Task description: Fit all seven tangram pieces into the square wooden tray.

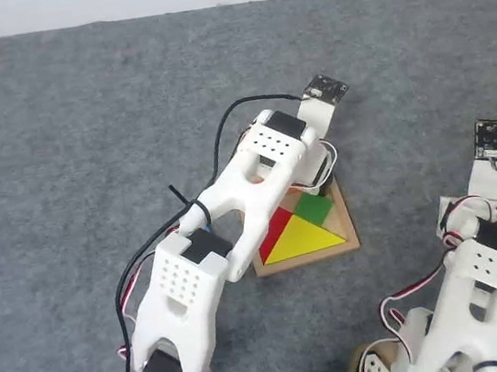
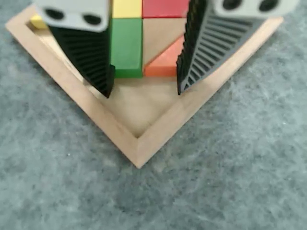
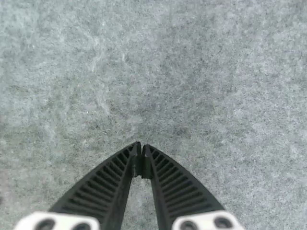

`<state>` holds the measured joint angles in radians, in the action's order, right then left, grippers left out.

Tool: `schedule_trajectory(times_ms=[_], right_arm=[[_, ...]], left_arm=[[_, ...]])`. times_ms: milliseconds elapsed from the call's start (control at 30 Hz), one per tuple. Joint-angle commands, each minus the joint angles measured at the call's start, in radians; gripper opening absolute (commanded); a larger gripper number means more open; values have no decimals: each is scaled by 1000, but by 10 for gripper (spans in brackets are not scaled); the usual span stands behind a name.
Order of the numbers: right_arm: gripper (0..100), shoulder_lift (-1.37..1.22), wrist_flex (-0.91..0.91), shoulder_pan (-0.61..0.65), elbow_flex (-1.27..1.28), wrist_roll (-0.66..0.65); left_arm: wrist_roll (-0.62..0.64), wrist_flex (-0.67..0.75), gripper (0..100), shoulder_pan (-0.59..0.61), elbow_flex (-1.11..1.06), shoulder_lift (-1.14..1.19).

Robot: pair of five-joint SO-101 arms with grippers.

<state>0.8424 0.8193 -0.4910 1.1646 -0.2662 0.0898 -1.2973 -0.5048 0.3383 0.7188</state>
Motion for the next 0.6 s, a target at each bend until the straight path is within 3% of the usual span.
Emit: schedule_trajectory(times_ms=[0,233,400,567], right_arm=[[13,31,-1,15,-28,-11],[13,31,1,15,-28,-11],[13,30,2,15,-28,-11],[13,28,7,50,-23,-11]], left_arm=[[-17,-51,195,14,58,-28],[-15,-242,195,48,323,-28],[-58,-453,195,186,647,-28],[-123,-463,156,376,769,-138]])
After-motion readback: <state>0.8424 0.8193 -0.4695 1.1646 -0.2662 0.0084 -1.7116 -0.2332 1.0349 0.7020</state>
